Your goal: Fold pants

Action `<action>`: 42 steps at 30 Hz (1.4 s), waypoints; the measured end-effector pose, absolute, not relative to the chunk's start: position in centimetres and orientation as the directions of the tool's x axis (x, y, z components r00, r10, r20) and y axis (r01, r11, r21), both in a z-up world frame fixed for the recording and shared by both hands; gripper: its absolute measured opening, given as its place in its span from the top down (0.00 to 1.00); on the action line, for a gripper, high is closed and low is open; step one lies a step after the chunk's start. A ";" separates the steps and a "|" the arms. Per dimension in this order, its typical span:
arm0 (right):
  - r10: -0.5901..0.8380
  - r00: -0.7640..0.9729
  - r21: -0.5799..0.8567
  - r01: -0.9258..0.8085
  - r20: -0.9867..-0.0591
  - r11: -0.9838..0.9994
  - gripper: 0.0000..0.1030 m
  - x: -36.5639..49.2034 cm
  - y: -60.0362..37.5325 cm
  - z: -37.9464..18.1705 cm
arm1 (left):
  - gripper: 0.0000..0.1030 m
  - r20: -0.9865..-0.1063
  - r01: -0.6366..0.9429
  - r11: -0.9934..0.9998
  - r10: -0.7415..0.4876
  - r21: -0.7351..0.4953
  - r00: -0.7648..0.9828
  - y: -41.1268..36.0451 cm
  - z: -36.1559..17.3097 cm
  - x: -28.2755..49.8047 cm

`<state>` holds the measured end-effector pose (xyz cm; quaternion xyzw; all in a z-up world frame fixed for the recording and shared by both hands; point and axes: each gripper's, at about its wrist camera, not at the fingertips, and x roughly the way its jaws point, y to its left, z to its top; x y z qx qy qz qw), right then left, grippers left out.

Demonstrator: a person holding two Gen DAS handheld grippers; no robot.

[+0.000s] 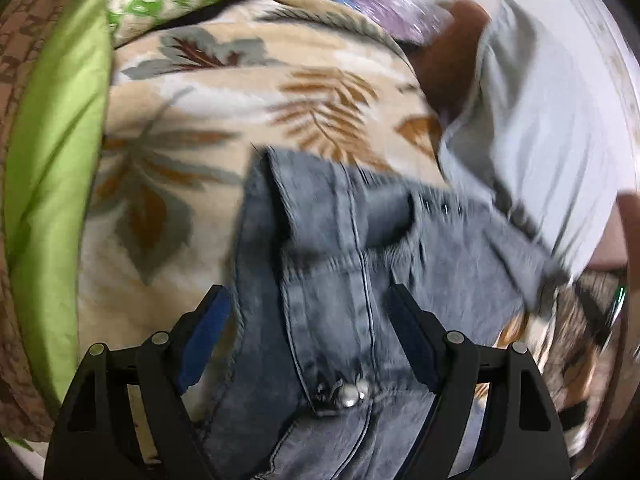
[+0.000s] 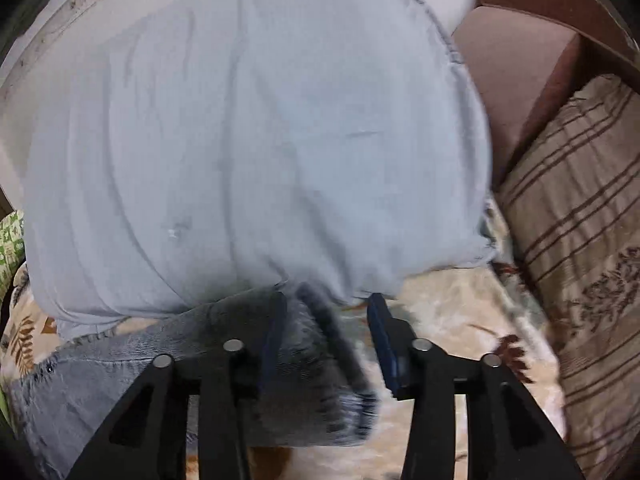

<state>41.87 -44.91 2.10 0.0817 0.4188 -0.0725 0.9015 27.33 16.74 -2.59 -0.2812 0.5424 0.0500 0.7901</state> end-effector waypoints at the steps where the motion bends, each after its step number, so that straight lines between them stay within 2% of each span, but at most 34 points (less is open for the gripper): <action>1: -0.043 0.642 0.110 0.197 -0.766 0.974 0.55 41.2 -45.6 2.2 | 0.21 -0.880 -0.395 0.823 -0.241 -0.409 0.409 17.2 -2.6 27.6; 4: 0.061 0.648 0.219 0.166 -0.759 0.962 0.37 39.0 -47.3 1.8 | 0.21 -0.862 -0.430 0.771 -0.295 -0.469 0.411 18.0 -3.5 28.5; 9: 0.137 0.608 0.242 0.093 -0.782 0.966 0.34 38.0 -46.1 -0.1 | 0.21 -0.856 -0.473 0.726 -0.332 -0.500 0.396 17.3 -5.1 29.9; 12: 0.074 0.573 0.136 0.066 -0.816 0.988 0.31 39.3 -43.9 -1.3 | 0.21 -0.858 -0.496 0.713 -0.315 -0.497 0.406 17.9 -4.6 30.8; 19: 0.051 0.529 0.102 0.068 -0.847 0.992 0.30 42.9 -42.3 -3.6 | 0.21 -0.854 -0.494 0.706 -0.335 -0.507 0.397 20.0 -4.5 33.6; 22: 0.081 0.513 0.126 0.054 -0.855 0.991 0.24 44.1 -41.9 -4.5 | 0.21 -0.857 -0.462 0.727 -0.368 -0.507 0.362 19.4 -5.4 34.7; 28: 0.152 0.483 0.173 -0.001 -0.862 0.985 0.26 45.5 -40.3 -5.8 | 0.21 -0.858 -0.403 0.762 -0.402 -0.507 0.318 17.0 -6.9 36.4; 30: 0.132 0.489 0.158 0.011 -0.862 0.987 0.49 45.5 -40.0 -5.8 | 0.22 -0.857 -0.388 0.774 -0.382 -0.501 0.345 16.5 -6.5 36.6; 31: 0.136 0.483 0.164 0.016 -0.865 0.986 0.72 45.5 -40.1 -5.9 | 0.33 -0.857 -0.382 0.780 -0.372 -0.497 0.356 16.3 -6.3 36.7; 32: 0.142 0.473 0.175 0.026 -0.869 0.984 0.85 45.5 -40.3 -6.0 | 0.58 -0.865 -0.371 0.798 -0.348 -0.476 0.362 15.8 -6.0 36.8; 35: 0.139 0.491 0.172 0.023 -0.860 0.985 0.85 44.6 -40.7 -5.2 | 0.93 -0.901 -0.360 0.850 -0.264 -0.386 0.344 15.0 -5.6 36.9; 38: 0.135 0.528 0.169 0.016 -0.839 0.985 0.85 43.2 -40.8 -3.7 | 0.98 -0.919 -0.372 0.875 -0.176 -0.310 0.353 14.8 -5.0 36.3; 42: 0.146 0.564 0.185 0.012 -0.812 0.983 0.86 41.4 -41.3 -1.5 | 0.99 -0.907 -0.377 0.890 -0.089 -0.257 0.411 14.5 -2.7 34.9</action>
